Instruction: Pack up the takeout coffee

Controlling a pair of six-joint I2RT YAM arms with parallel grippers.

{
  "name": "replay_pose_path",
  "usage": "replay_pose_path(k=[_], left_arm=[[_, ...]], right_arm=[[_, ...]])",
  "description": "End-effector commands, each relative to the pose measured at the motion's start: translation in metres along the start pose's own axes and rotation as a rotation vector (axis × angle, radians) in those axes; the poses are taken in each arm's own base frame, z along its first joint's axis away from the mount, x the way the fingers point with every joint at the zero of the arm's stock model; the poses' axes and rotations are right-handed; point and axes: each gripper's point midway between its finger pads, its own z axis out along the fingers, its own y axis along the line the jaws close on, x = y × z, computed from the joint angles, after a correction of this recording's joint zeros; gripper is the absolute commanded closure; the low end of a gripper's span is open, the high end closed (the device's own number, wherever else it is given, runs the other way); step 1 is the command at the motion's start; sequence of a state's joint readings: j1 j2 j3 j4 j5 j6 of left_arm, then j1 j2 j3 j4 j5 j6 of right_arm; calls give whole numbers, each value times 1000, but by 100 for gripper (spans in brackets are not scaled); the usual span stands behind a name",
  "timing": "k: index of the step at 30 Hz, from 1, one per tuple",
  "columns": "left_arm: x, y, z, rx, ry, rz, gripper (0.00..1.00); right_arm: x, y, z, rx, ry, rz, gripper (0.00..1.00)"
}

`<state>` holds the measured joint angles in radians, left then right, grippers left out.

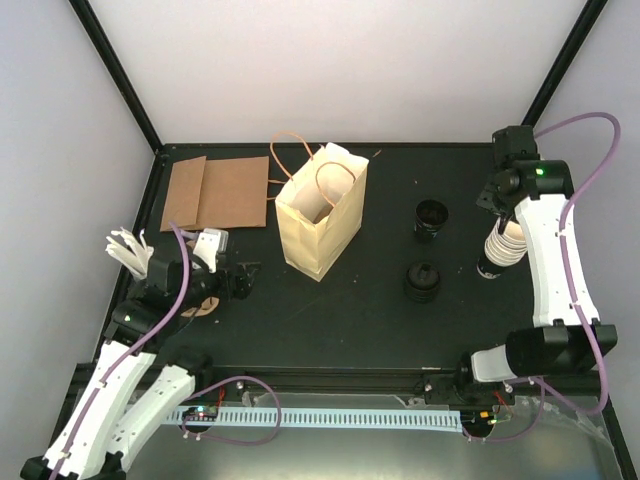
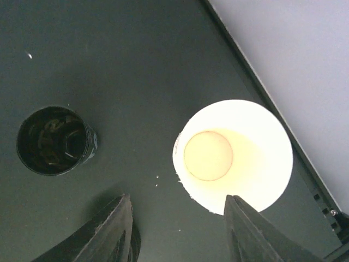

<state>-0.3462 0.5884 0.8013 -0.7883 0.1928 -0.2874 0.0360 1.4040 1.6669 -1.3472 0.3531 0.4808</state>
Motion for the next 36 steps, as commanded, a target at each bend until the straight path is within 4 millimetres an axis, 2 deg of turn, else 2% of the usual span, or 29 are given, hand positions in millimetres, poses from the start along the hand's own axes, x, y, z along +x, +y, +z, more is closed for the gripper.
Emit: replay_pose_path(k=[1,5,9,19,29,33,35,36], left_arm=[[-8,-9,-4,54,-57,26,1],[-7,-21,-5,122,-49,50,1],[-6,-20,-4,119,-45,49,1],[0,-18,7,115,7,36,1],[1,-15,8,102,13,29,1],[1,-15,8,97,14,28,1],[1,-15,9,97,15,27,1],[1,-15,9,97,16,28,1]], right_arm=[[1,2,10,-11,42,5,52],[0,-3,25,-1,60,14,53],[5,-2,41,-3,102,9,70],[18,2,65,8,142,5,71],[23,0,77,37,150,-3,73],[23,0,77,41,149,-1,86],[21,-1,76,44,144,2,87],[21,-2,76,45,143,0,93]])
